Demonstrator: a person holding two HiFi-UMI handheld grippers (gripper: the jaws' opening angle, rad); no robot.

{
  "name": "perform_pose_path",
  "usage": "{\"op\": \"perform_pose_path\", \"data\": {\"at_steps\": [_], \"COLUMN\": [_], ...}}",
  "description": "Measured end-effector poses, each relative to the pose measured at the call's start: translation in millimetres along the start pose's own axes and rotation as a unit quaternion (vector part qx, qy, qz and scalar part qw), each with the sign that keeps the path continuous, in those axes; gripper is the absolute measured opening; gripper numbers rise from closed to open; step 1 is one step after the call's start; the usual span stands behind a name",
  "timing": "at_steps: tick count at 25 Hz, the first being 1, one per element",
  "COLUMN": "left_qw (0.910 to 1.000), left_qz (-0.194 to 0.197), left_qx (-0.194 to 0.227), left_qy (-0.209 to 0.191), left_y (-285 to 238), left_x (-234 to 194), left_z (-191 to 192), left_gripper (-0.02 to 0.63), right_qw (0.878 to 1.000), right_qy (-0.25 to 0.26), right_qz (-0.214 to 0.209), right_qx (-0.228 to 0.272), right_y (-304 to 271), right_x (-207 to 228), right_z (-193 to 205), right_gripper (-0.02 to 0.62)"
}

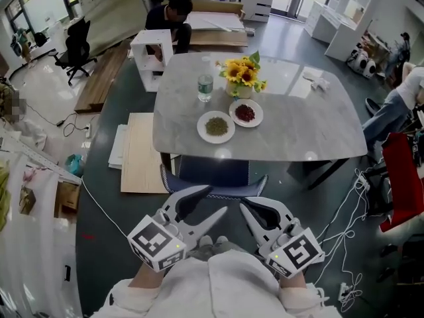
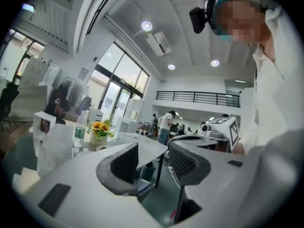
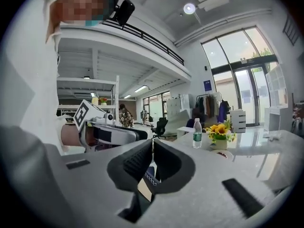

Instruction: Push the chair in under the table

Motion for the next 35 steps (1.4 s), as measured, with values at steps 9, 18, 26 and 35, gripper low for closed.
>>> {"op": "perform_pose_path", "data": {"at_steps": [9, 18, 26, 35], "left_qw": [0.9992, 0.9972, 0.9974, 0.9977], "left_qz": [-0.036, -0.071, -0.066, -0.051], "left_qx": [-0.018, -0.023, -0.024, -0.037], "left_qy": [0.002, -0.003, -0.017, -0.026], "left_y": [-1, -3, -10, -16], "left_x": [29, 39, 49, 47], "left_z": [12, 3, -3, 8], "left_gripper": [0.026, 0.014, 0.014, 0.014], "right_qw": [0.999, 1.0, 1.0, 0.999], "right_qy": [-0.021, 0.006, 0.01, 0.008], "right_qz": [0.023, -0.004, -0.012, -0.025], "right_qx": [-0.019, -0.014, -0.016, -0.028], "right_y": [11, 18, 24, 22], "right_x": [6, -3, -4, 2], "right_z": [-4, -15, -19, -17], "right_gripper": [0.005, 0.003, 0.003, 0.003]}}
Point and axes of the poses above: the fingertips, and each gripper's own axes: y backward along the fingers, x to its right, z out of its underside, the point moved 8 cm from there along y, backward along the fingers, and after that the axes turned 15 degrees about x, right-handed, at the moved point
